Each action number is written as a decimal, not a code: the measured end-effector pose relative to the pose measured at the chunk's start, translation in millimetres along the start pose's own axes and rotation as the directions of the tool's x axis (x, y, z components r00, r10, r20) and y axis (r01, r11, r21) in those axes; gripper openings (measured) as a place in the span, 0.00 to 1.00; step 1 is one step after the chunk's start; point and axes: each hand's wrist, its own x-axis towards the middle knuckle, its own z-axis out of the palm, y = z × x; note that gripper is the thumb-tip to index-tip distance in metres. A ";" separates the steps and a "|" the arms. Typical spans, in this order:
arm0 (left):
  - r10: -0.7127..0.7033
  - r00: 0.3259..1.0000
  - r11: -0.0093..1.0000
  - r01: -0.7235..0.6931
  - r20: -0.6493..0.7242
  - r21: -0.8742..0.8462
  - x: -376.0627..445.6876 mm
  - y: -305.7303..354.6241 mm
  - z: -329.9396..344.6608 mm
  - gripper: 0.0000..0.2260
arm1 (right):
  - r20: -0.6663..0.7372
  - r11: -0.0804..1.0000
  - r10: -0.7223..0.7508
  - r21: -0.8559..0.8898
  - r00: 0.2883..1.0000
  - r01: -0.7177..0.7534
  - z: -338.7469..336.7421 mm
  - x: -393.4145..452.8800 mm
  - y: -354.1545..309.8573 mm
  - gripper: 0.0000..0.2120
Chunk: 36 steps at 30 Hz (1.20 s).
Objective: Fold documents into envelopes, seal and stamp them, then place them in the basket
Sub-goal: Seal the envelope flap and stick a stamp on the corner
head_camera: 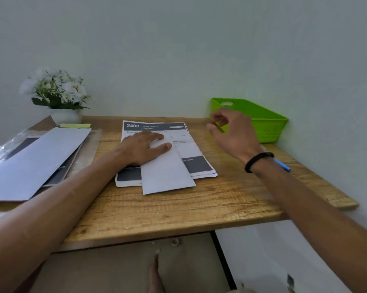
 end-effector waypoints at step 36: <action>0.131 0.968 0.980 -0.160 -0.216 -0.119 4.7 -1.1 11.2 0.19 | 0.315 0.954 0.273 0.037 0.909 -0.299 38.8 36.1 42.4 0.31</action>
